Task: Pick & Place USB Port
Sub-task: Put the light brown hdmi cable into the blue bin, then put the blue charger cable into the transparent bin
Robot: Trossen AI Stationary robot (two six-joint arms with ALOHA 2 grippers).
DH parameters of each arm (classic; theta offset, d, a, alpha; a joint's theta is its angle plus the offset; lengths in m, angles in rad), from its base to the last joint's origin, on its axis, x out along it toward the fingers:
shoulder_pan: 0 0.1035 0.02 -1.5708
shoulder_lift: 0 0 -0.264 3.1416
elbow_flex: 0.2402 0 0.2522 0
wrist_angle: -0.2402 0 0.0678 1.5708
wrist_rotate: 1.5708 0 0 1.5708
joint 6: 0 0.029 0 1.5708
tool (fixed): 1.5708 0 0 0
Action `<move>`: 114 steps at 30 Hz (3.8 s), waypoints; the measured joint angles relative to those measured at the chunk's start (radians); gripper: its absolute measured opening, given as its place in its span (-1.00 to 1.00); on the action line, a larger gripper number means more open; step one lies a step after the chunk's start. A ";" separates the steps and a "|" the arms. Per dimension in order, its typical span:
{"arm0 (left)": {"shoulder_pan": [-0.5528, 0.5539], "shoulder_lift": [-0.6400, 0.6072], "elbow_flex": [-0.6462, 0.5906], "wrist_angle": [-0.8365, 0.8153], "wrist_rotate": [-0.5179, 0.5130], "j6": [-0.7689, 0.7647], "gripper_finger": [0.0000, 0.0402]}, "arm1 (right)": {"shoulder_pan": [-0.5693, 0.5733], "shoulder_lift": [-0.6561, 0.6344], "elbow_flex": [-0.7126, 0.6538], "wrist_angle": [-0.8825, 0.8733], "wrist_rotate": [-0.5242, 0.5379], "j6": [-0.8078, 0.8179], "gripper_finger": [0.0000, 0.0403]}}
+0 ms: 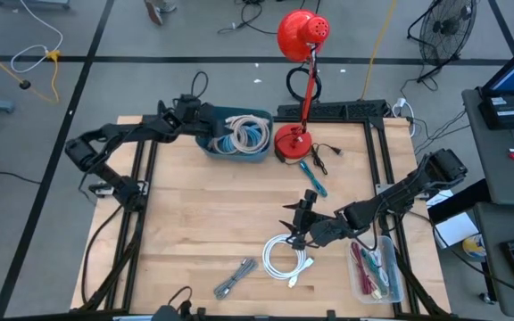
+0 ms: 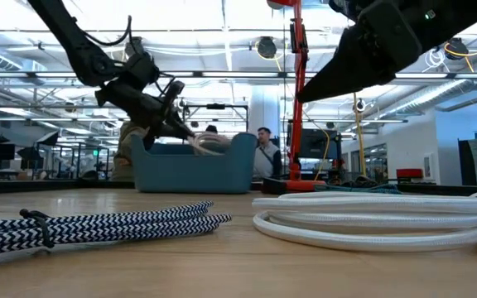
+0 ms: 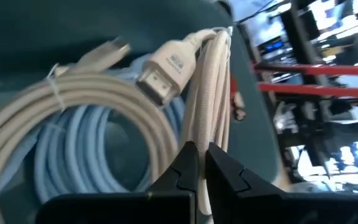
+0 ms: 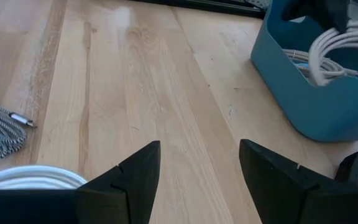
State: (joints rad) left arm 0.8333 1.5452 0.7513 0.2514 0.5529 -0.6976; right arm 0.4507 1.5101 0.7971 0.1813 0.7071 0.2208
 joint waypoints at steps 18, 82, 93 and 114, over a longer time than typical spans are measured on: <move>-0.021 0.000 0.000 -0.068 -0.065 0.057 -0.59 | 0.000 0.000 -0.003 0.040 -0.001 -0.005 0.04; -1.310 -0.301 0.041 -0.457 -1.012 0.063 0.03 | -0.538 0.011 -0.003 -0.565 -0.163 0.351 0.04; -1.328 -0.301 0.041 -0.455 -1.072 0.103 0.03 | -0.635 0.011 -0.073 -0.565 -0.279 0.361 0.04; -1.338 -0.301 0.020 -0.452 -1.148 0.123 0.03 | -0.506 -0.091 -0.140 -0.395 -0.490 0.301 -0.87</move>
State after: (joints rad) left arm -0.5045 1.2442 0.7714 -0.2008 -0.5952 -0.5749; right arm -0.0551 1.4187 0.6571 -0.2141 0.2172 0.5217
